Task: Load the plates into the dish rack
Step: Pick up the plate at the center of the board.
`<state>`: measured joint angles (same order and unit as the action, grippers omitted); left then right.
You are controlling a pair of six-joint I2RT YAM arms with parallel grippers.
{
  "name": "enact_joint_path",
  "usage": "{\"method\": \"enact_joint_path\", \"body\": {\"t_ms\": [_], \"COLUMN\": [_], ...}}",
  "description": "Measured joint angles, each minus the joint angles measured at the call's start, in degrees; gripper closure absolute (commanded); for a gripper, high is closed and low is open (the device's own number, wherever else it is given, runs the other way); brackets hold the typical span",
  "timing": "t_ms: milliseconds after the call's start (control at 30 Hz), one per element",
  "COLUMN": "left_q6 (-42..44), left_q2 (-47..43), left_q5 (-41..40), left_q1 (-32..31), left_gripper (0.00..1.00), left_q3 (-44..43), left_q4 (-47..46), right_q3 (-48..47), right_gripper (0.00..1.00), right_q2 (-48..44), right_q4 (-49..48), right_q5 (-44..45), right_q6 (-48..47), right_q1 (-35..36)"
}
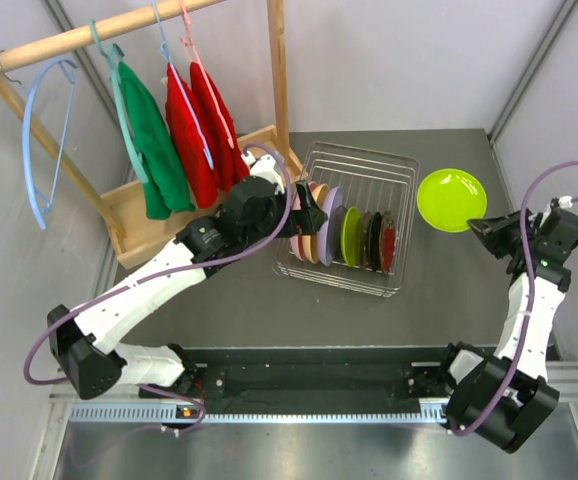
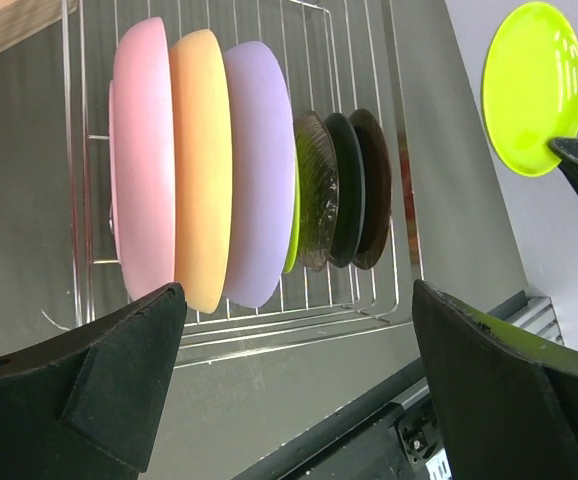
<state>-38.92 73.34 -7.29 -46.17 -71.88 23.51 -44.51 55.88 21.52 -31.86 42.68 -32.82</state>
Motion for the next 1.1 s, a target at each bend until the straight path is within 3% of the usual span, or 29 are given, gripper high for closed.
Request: {"method": "enact_joint_path", "body": {"t_ms": [167,333,633,900,967,1100], "left_q6": [-0.2,-1.1,-1.9,-3.3,-3.7,-4.8], "left_q2": [-0.1,-0.1,-0.9,-1.1,-1.1,-1.1], "left_q5": [1.8,4.5,9.2,12.0,12.9,14.7], "left_q1": [0.0,0.0,0.0,0.0,0.0,0.0], "left_gripper": [0.01,0.01,0.01,0.02,0.09,0.37], "left_q3": [0.2,0.8,2.2,6.1,6.7,7.2], "left_q4": [-1.2,-3.5,-9.7,-15.2,-16.2,-18.4], "right_q3": [-2.7,-5.6,-6.3,-6.3,-6.3,-6.3], "right_gripper": [1.0,1.0,1.0,1.0,1.0,1.0], "right_q2": [-1.0,-2.1,-2.5,-2.2,-2.0,-1.9], "right_q4": [2.3,3.7,3.8,1.2,0.7,0.3], "right_q5": [-8.5,-12.1,-11.6,-10.5,-10.3,-10.3], "right_q6": [-0.5,-1.5,-1.0,0.9,1.1,1.5], "right_q1": [1.4,10.8,27.7,35.8,37.1,38.8]}}
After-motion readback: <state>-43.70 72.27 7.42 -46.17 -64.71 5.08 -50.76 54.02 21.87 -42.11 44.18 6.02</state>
